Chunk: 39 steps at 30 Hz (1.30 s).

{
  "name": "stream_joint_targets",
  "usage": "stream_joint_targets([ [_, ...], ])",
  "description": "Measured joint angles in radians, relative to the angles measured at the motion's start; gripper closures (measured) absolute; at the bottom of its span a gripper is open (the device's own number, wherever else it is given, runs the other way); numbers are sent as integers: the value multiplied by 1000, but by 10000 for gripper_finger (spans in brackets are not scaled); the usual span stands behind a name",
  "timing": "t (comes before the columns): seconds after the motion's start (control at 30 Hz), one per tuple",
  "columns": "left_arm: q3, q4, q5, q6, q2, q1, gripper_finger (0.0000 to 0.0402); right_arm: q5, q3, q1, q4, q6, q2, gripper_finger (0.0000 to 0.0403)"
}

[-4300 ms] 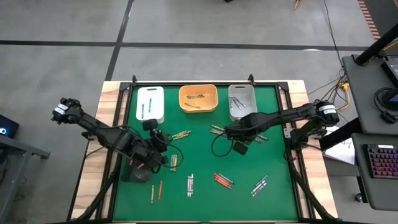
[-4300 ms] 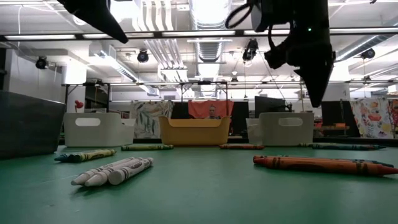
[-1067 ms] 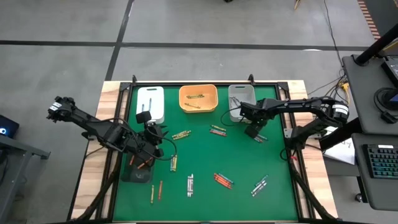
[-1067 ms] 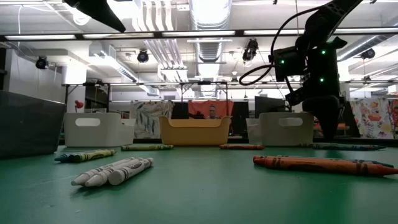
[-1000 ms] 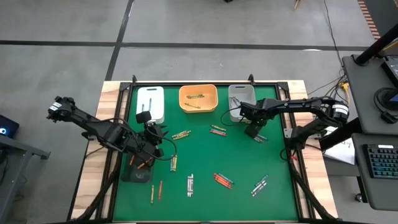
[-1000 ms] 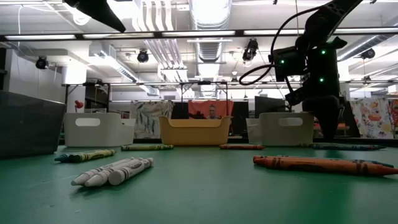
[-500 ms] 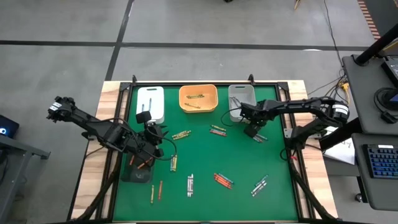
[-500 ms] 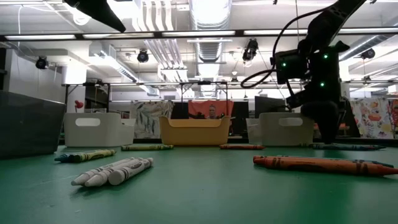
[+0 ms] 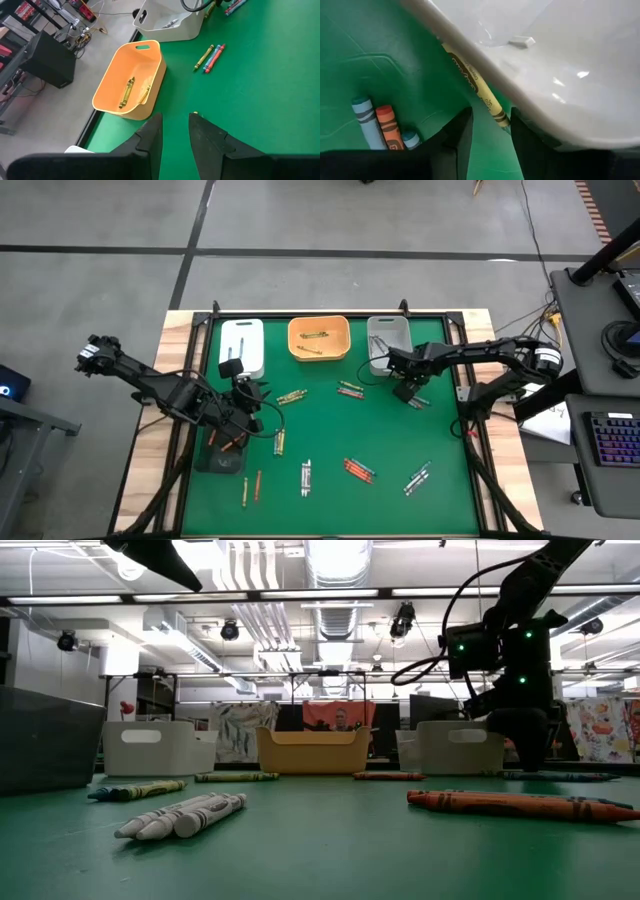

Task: Sort crayons
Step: Put the green crayon into the yellow bin

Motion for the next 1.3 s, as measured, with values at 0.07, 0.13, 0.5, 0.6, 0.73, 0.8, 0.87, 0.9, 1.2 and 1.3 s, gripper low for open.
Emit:
stream_joint_targets([
  [0.07,0,0,0,0,0,0,325,-1,0,0,0,-1,0,297],
  [0.13,0,0,0,0,0,0,325,-5,0,0,0,-2,0,312],
  [0.5,0,0,0,0,0,0,325,-7,-1,0,-6,-41,0,379],
  [0.6,0,0,0,-4,0,0,325,-6,-1,0,-10,-49,-1,391],
  [0.73,0,0,0,-19,0,-1,325,-29,7,0,-34,-63,-1,394],
  [0.8,0,1,1,-23,0,-1,325,-32,24,6,-53,-63,-1,394],
  [0.87,0,1,0,-28,0,-1,325,-34,41,13,-82,-63,-4,394],
  [0.9,0,1,0,-31,0,-1,325,-34,50,19,-102,-63,-6,394],
  [1.2,0,7,1,-102,7,-1,325,-235,187,88,-137,-65,-60,394],
  [1.3,-7,19,1,-109,9,-1,325,-243,237,108,0,-100,-72,394],
])
